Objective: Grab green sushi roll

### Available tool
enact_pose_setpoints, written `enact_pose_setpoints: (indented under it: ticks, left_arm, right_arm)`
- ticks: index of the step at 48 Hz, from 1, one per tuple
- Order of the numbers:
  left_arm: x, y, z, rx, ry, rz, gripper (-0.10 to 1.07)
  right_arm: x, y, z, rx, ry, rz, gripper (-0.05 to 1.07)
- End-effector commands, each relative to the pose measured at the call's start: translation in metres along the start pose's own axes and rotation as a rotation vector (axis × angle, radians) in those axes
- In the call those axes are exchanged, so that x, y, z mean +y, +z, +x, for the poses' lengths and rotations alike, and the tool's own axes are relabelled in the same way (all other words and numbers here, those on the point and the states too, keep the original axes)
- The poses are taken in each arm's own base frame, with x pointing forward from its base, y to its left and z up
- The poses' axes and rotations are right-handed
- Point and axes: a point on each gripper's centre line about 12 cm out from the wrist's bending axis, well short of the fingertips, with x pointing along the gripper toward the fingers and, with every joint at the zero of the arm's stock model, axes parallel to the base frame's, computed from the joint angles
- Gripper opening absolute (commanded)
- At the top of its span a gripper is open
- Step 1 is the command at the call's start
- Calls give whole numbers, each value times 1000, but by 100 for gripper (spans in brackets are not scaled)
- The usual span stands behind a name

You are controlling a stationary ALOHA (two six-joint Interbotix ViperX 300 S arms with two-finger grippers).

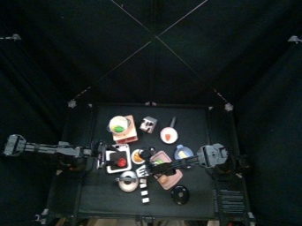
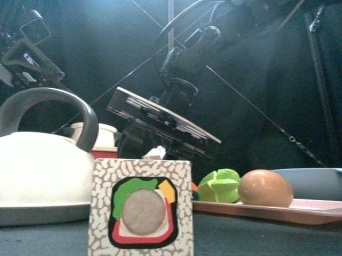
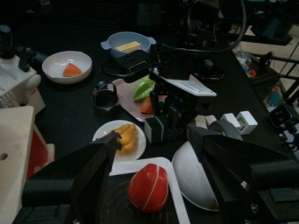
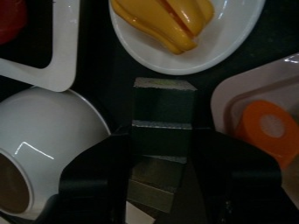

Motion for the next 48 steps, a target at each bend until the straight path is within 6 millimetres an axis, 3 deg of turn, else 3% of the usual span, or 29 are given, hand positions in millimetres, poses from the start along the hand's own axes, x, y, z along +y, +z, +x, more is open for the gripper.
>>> enact_pose_setpoints:
  ticks: [1, 15, 36, 48]
  left_arm:
    - [0, 5, 1, -14, 0, 3, 98]
    - [0, 6, 1, -14, 0, 3, 98]
    - [0, 3, 0, -9, 1, -2, 98]
    - [0, 4, 1, -14, 1, -5, 98]
  right_arm:
    - [17, 12, -34, -35, 65, -3, 71]
    - [26, 23, -66, -91, 123, -43, 71]
    - [24, 26, -74, -114, 155, -73, 71]
    - [21, 33, -95, -144, 198, -93, 71]
